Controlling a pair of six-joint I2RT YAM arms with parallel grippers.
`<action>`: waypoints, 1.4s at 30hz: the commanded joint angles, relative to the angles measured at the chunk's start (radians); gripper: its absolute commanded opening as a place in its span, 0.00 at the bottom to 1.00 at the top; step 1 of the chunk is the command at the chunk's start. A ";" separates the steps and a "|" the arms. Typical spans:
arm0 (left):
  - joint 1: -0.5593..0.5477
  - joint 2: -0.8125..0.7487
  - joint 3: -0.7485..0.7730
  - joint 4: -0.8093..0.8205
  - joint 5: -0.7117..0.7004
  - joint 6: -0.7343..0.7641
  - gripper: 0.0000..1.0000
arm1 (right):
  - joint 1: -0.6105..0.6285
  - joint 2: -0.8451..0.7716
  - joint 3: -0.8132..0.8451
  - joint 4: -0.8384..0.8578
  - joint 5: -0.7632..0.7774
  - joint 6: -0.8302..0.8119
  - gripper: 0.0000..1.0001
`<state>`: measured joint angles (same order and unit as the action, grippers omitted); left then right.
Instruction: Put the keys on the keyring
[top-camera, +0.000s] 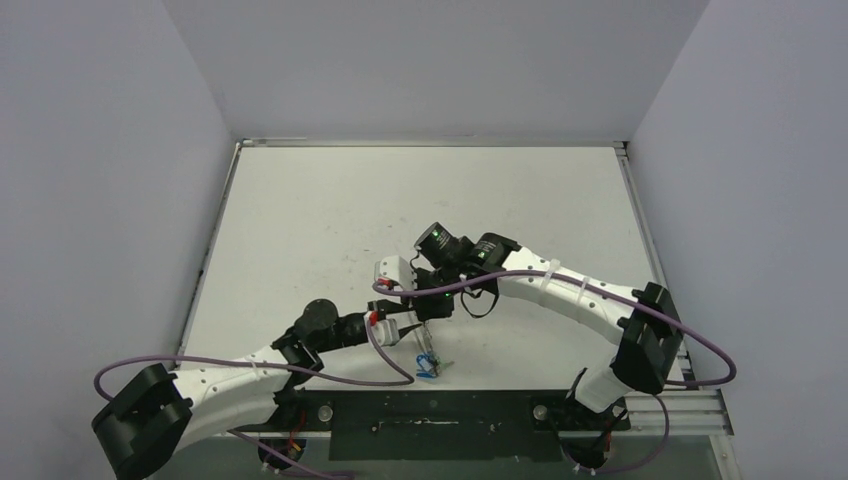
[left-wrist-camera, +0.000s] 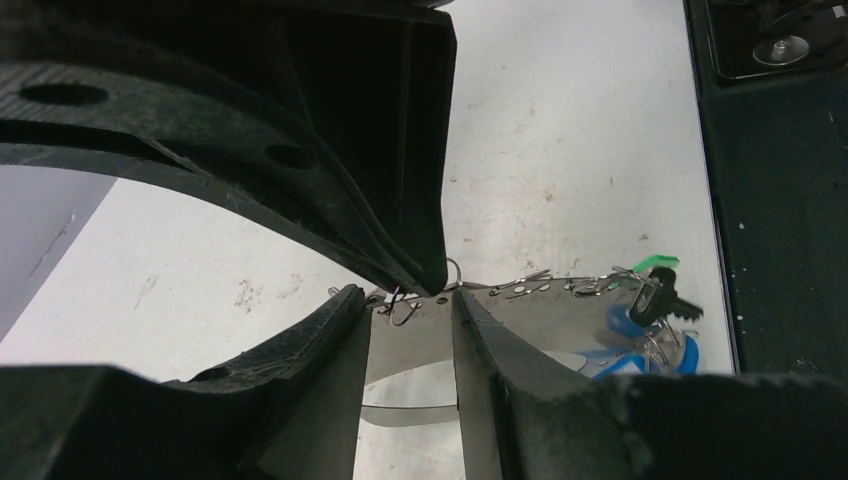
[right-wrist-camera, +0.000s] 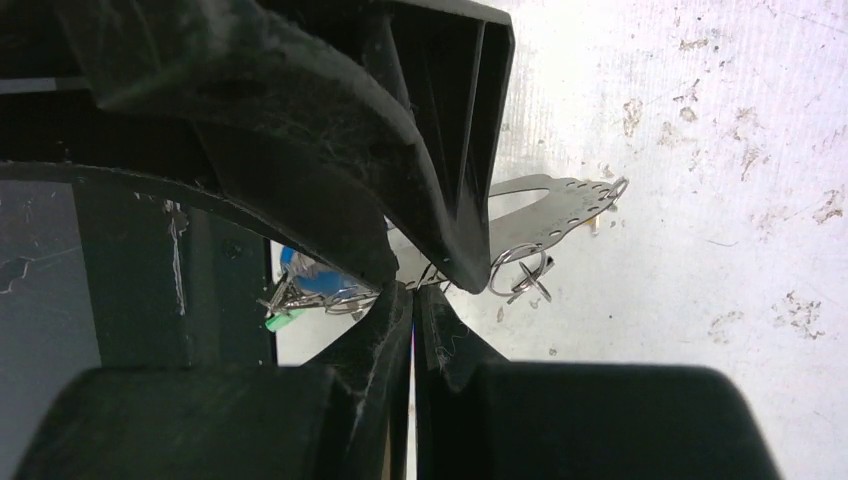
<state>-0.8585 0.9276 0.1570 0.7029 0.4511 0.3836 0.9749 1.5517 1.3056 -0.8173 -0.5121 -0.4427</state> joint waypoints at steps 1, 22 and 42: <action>-0.006 0.033 0.051 0.108 0.035 0.009 0.33 | -0.001 0.015 0.038 -0.015 -0.034 -0.023 0.00; -0.005 -0.068 0.059 -0.082 -0.031 0.078 0.45 | -0.031 0.066 0.089 -0.100 0.049 0.042 0.00; -0.007 0.053 0.040 0.032 -0.042 -0.085 0.46 | -0.039 0.214 0.295 -0.371 0.144 0.219 0.00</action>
<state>-0.8585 0.9859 0.1818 0.6498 0.4259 0.3939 0.9390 1.7695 1.5616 -1.1107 -0.4137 -0.2897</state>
